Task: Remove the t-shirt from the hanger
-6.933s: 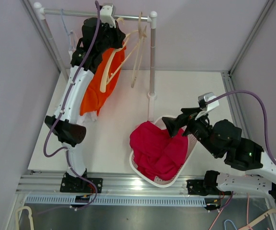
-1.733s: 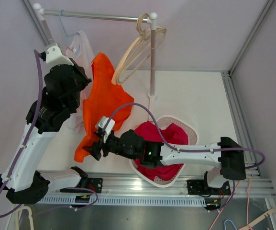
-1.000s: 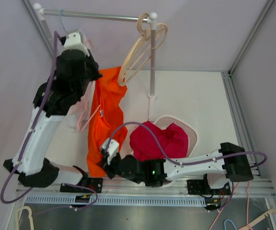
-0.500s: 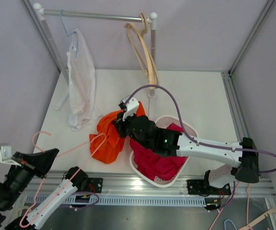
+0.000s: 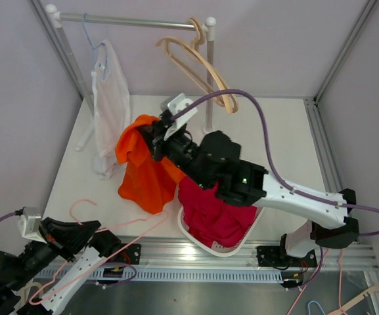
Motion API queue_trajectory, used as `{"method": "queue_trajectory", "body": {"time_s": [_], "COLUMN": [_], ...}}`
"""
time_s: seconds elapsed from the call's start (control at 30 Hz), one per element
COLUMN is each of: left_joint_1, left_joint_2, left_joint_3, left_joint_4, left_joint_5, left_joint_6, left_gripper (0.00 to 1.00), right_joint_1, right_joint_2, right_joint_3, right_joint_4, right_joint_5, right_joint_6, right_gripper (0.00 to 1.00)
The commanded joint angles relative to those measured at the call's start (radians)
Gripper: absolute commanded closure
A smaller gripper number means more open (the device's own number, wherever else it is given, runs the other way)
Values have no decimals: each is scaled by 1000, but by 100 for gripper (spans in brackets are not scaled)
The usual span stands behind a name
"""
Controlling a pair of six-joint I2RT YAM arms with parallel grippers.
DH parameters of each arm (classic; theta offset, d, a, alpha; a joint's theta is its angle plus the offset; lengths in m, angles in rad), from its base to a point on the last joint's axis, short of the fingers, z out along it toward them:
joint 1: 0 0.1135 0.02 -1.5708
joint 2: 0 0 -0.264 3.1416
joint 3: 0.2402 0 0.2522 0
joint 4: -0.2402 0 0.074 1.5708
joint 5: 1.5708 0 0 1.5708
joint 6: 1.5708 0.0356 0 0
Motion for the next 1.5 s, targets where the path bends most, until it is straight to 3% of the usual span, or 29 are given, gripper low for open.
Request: {"method": "queue_trajectory", "body": {"time_s": [0.0, 0.13, 0.23, 0.47, 0.53, 0.63, 0.73, 0.87, 0.97, 1.0, 1.07, 1.1, 1.13, 1.17, 1.2, 1.3, 1.47], "left_joint_1": [11, 13, 13, 13, 13, 13, 13, 11, 11, 13, 13, 11, 11, 13, 13, 13, 52], "left_joint_2": [-103, -93, -78, -54, -21, 87, 175, 284, 376, 397, 445, 489, 509, 528, 569, 652, 879], "left_joint_3": [-35, -73, -99, -133, -116, -69, -8, 48, 53, 49, 45, 42, 43, 46, 56, 111, 348], "left_joint_4": [88, 127, 141, 148, 112, 38, 46, 116, 190, 241, 295, 320, 369, 394, 444, 500, 552], "left_joint_5": [104, 115, 123, 46, -33, -306, -386, -453, -448, -439, -423, -423, -426, -452, -462, -515, -545], "left_joint_6": [38, 40, 40, 52, 47, 30, 58, 96, 103, 106, 112, 122, 126, 130, 155, 208, 267], "left_gripper": [100, 99, 99, 99, 99, 99, 99, 99, 99, 99, 99, 99, 99, 99, 99, 99, 99], "right_joint_1": [14, -12, -31, -44, -44, -54, -58, -63, -63, -63, -63, -63, -64, -64, -64, -67, -55], "right_joint_2": [-90, -109, -89, -89, -142, -243, -334, -519, -696, -737, -837, -857, -868, -859, -809, -664, -300], "right_joint_3": [86, 105, 178, 330, 251, 65, -127, -402, -660, -718, -855, -883, -906, -926, -950, -973, -1036], "right_joint_4": [240, 502, 567, 539, 538, 557, 539, 454, 396, 373, 217, 16, -106, -206, -411, -621, -649], "right_joint_5": [11, -63, -110, -143, -114, -45, 6, 84, 181, 219, 337, 377, 411, 425, 420, 318, 198], "right_joint_6": [-282, -468, -540, -603, -609, -602, -567, -418, -211, -75, 94, 322, 445, 552, 766, 950, 1110], "right_gripper": [100, 100, 100, 100, 100, 100, 100, 100, 100, 100, 100, 100, 100, 100, 100, 100, 100]}}
